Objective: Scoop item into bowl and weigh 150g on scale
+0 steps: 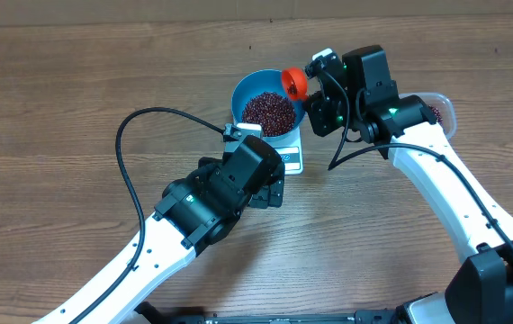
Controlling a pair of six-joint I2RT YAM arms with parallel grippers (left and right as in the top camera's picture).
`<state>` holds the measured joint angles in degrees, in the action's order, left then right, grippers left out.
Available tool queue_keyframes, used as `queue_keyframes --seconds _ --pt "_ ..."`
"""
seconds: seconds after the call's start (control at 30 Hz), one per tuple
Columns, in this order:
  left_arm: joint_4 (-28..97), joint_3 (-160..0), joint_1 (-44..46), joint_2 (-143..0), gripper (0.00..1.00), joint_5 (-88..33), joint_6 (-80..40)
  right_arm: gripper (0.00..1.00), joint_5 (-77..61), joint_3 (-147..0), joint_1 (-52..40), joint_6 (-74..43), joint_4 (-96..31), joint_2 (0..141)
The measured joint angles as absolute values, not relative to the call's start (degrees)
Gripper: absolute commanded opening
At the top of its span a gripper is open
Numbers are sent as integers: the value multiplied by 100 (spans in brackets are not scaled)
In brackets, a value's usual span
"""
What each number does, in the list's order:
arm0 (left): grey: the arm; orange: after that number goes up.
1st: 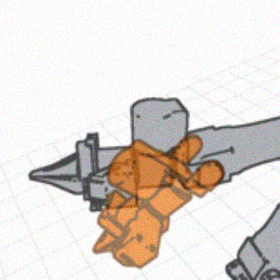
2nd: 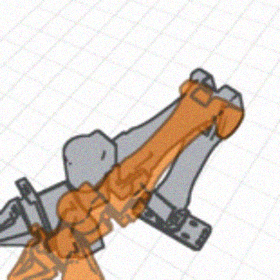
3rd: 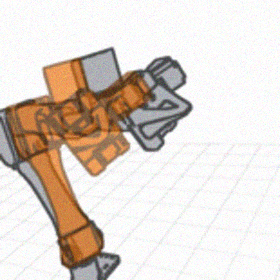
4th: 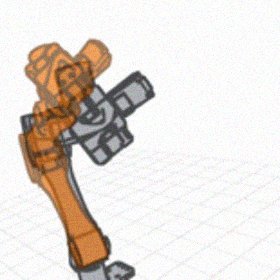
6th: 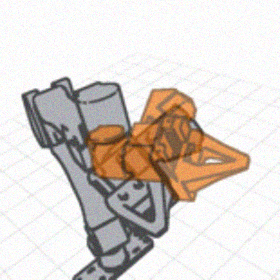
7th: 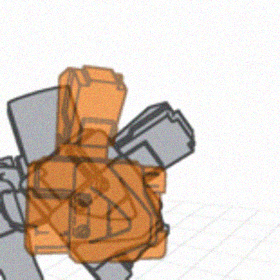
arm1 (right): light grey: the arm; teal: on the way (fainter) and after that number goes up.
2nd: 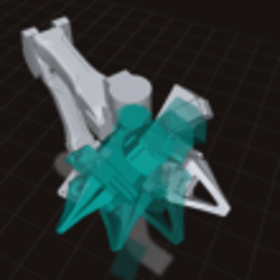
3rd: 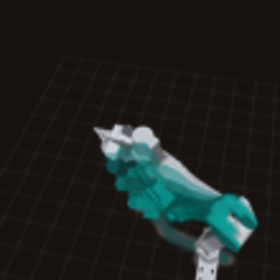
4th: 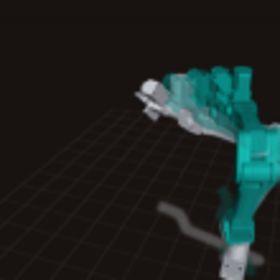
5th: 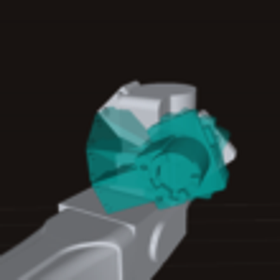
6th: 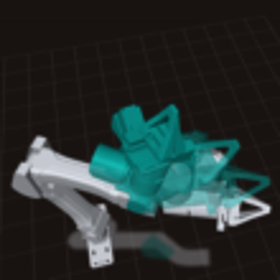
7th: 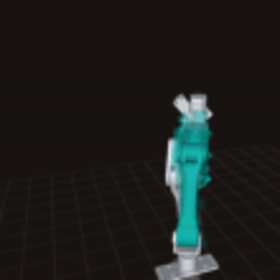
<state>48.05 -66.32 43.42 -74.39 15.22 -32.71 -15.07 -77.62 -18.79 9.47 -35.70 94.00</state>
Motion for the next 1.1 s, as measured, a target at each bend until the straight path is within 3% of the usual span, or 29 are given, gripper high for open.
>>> queue_keyframes --seconds 1.1 --pt "4805 -6632 4342 -7439 99 1525 -3271 4 -1669 -7762 -1761 829 -3599 9400"
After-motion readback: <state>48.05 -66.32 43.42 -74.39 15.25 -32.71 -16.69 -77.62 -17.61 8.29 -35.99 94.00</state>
